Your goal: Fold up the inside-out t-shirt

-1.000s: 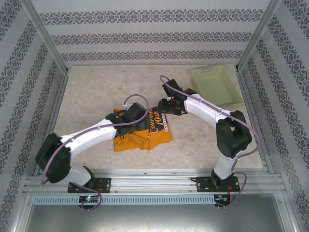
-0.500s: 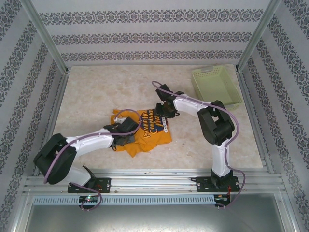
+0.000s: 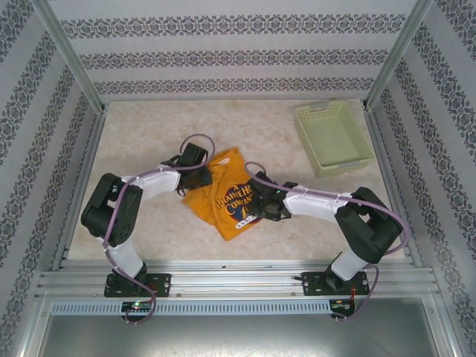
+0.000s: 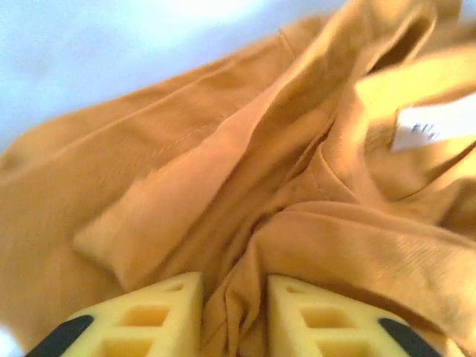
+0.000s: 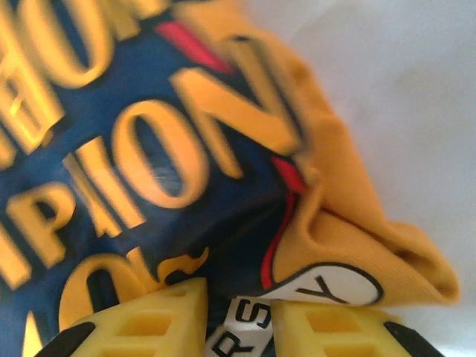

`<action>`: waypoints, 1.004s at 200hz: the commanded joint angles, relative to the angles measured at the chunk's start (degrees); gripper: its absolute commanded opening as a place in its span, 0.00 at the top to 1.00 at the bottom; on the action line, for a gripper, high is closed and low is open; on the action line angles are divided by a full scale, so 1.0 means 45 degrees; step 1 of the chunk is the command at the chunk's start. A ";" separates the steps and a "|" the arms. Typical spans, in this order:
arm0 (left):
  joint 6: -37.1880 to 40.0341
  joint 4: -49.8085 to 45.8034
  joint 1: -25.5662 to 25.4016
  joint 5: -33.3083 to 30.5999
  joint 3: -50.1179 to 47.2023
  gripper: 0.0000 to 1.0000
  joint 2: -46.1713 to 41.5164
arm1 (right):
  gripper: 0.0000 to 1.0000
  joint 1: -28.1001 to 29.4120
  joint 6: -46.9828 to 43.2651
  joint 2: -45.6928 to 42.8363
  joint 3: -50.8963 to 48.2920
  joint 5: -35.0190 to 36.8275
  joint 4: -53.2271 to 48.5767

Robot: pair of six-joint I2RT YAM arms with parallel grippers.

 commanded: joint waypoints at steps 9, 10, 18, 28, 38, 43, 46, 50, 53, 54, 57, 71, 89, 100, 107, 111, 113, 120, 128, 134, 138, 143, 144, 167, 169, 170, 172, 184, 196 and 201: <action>0.0647 -0.0790 -0.0008 0.0127 0.0260 0.55 -0.1384 | 0.70 0.0777 0.0635 -0.0841 0.0534 0.0358 -0.0804; 0.0624 -0.0823 -0.0005 0.0068 0.0233 0.54 -0.1447 | 0.70 0.0783 0.0606 -0.0871 0.0558 0.0388 -0.0828; 0.0491 -0.1131 -0.0016 -0.0254 -0.0007 0.50 -0.1988 | 0.67 0.0726 0.0311 -0.1216 0.0788 0.0815 -0.1105; 0.0302 -0.1580 -0.0112 -0.0548 -0.0330 0.46 -0.2572 | 0.63 0.0469 -0.0068 -0.1527 0.1109 0.1398 -0.1462; 0.0120 -0.2015 -0.0290 -0.0862 -0.0587 0.42 -0.3020 | 0.60 -0.0042 -0.0523 -0.1612 0.1442 0.1487 -0.1645; 0.0033 -0.2168 -0.0409 -0.1019 -0.0732 0.40 -0.3210 | 0.58 -0.0371 -0.0745 -0.1594 0.1590 0.1354 -0.1662; 0.0017 -0.2200 -0.0494 -0.1066 -0.0803 0.39 -0.3309 | 0.58 -0.0546 -0.0867 -0.1570 0.1682 0.1255 -0.1639; -0.0019 -0.2172 -0.0588 -0.1078 -0.0914 0.37 -0.3425 | 0.57 -0.0797 -0.1042 -0.1537 0.1796 0.1094 -0.1565; -0.0023 -0.2093 -0.0668 -0.1054 -0.1002 0.36 -0.3507 | 0.56 -0.0963 -0.1182 -0.1495 0.1874 0.0957 -0.1522; -0.0023 -0.2061 -0.0696 -0.1030 -0.1023 0.35 -0.3534 | 0.56 -0.1025 -0.1220 -0.1481 0.1901 0.0922 -0.1509; -0.0009 -0.1944 -0.0772 -0.0994 -0.1106 0.34 -0.3594 | 0.55 -0.1179 -0.1337 -0.1424 0.1974 0.0821 -0.1439; 0.0068 -0.1336 -0.1057 -0.0704 -0.1161 0.28 -0.3453 | 0.52 -0.1843 -0.1864 -0.1093 0.2381 0.0544 -0.1154; 0.0397 -0.1236 -0.1256 -0.0512 -0.0368 0.26 -0.2443 | 0.50 -0.2635 -0.2420 -0.0390 0.3023 0.0042 -0.0863; 0.0619 -0.1355 -0.1271 -0.0566 0.0318 0.26 -0.1623 | 0.47 -0.3018 -0.2699 0.0047 0.3356 -0.0148 -0.0673; 0.0717 -0.1468 -0.1271 -0.0705 0.0705 0.26 -0.1103 | 0.46 -0.3238 -0.2916 0.0374 0.3580 -0.0322 -0.0510; 0.0765 -0.1528 -0.1276 -0.0791 0.0926 0.26 -0.0864 | 0.46 -0.3346 -0.3015 0.0571 0.3744 -0.0415 -0.0465; 0.0784 -0.1562 -0.1282 -0.0820 0.1059 0.26 -0.0718 | 0.46 -0.3400 -0.3040 0.0669 0.3813 -0.0469 -0.0447; 0.0858 -0.1682 -0.1260 -0.0938 0.1440 0.27 -0.0244 | 0.44 -0.3561 -0.3171 0.1016 0.4068 -0.0650 -0.0367; 0.0973 -0.1777 -0.1252 -0.1013 0.1807 0.30 0.0215 | 0.43 -0.3666 -0.3344 0.1387 0.4327 -0.0845 -0.0233; 0.0991 -0.1940 -0.1242 -0.1164 0.2095 0.33 0.0497 | 0.42 -0.3736 -0.3460 0.1739 0.4599 -0.0953 -0.0187; 0.0992 -0.2058 -0.1210 -0.1273 0.2247 0.37 0.0651 | 0.42 -0.3756 -0.3515 0.1956 0.4789 -0.0996 -0.0156; 0.0992 -0.2165 -0.1153 -0.1407 0.2391 0.41 0.0801 | 0.42 -0.3806 -0.3599 0.2306 0.5043 -0.1057 -0.0149; 0.0992 -0.2184 -0.1134 -0.1431 0.2431 0.42 0.0837 | 0.42 -0.3804 -0.3620 0.2363 0.5098 -0.1062 -0.0139; 0.0580 -0.2293 -0.0375 -0.1935 0.2208 0.61 0.0785 | 0.42 -0.3822 -0.3955 0.3919 0.6316 -0.1333 -0.0207; 0.0528 -0.2251 -0.0290 -0.1941 0.2107 0.62 0.0709 | 0.42 -0.3821 -0.3974 0.4055 0.6439 -0.1392 -0.0222; 0.0506 -0.2227 -0.0234 -0.1933 0.2064 0.63 0.0684 | 0.42 -0.3821 -0.3983 0.4116 0.6489 -0.1405 -0.0224; 0.0455 -0.2186 -0.0142 -0.1926 0.1964 0.64 0.0626 | 0.42 -0.3821 -0.4015 0.4236 0.6590 -0.1424 -0.0216; 0.0292 -0.1719 0.0431 -0.1694 0.1286 0.72 0.0156 | 0.42 -0.3821 -0.4100 0.4858 0.7127 -0.1625 -0.0232; 0.0256 -0.1194 0.0910 -0.1291 0.0653 0.75 -0.0275 | 0.42 -0.3787 -0.4179 0.5326 0.7574 -0.1782 -0.0206; 0.0250 -0.1062 0.1043 -0.1158 0.0444 0.75 -0.0429 | 0.41 -0.3782 -0.4210 0.5503 0.7765 -0.1790 -0.0207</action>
